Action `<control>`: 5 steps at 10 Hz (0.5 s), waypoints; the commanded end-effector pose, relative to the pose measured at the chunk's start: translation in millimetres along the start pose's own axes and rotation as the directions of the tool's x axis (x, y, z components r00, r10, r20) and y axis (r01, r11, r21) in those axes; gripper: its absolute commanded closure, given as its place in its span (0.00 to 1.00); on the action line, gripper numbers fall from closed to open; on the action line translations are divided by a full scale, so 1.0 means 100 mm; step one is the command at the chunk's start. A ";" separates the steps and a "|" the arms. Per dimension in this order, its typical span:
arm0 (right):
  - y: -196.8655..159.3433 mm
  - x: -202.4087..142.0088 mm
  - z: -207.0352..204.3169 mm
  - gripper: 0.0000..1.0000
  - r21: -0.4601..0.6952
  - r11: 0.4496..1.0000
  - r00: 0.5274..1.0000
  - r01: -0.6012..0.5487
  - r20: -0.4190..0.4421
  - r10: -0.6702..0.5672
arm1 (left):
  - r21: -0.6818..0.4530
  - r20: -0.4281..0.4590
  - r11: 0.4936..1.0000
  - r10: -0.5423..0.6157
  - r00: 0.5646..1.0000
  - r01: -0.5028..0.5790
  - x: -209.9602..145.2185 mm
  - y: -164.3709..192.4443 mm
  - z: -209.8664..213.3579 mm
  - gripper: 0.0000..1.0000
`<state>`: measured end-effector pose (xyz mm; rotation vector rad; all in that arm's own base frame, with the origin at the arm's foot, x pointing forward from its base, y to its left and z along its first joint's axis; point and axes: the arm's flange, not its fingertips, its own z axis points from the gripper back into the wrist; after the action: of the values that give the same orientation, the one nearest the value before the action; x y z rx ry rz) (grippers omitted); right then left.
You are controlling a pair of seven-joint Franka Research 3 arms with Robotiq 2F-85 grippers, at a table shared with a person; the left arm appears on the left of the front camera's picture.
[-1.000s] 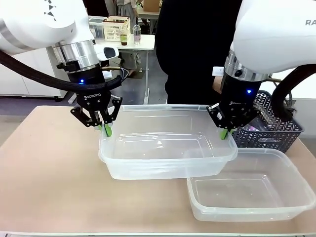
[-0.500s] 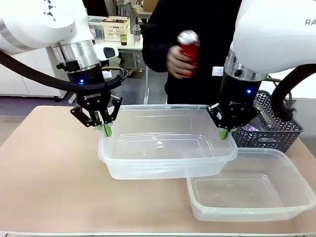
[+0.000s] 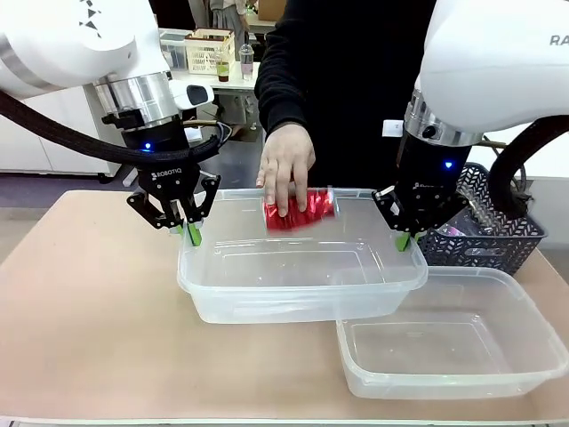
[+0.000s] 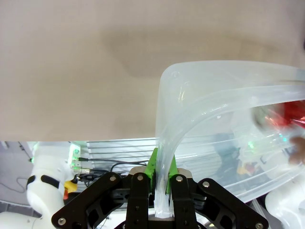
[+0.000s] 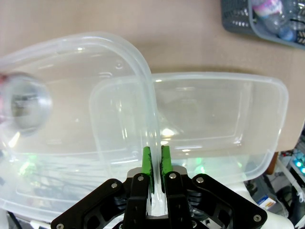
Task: Sort the waste into each basket.
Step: Offer the picked Organizing box to the human.
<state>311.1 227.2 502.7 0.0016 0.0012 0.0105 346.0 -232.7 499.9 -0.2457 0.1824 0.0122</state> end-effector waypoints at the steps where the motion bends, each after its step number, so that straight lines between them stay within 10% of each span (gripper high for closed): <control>1: 0.02 0.03 0.01 0.91 -0.008 1.000 1.000 -0.005 -0.008 0.005 | -0.013 0.006 1.000 -0.006 1.000 0.006 -0.04 0.01 0.05 0.93; 5: 0.02 0.03 0.01 0.91 -0.008 1.000 1.000 -0.005 -0.008 0.005 | -0.013 0.006 1.000 -0.006 1.000 0.006 -0.04 0.01 0.05 0.93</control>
<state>311.1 227.2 502.7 0.0014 0.0014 0.0105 346.0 -232.7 499.9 -0.2457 0.1824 0.0122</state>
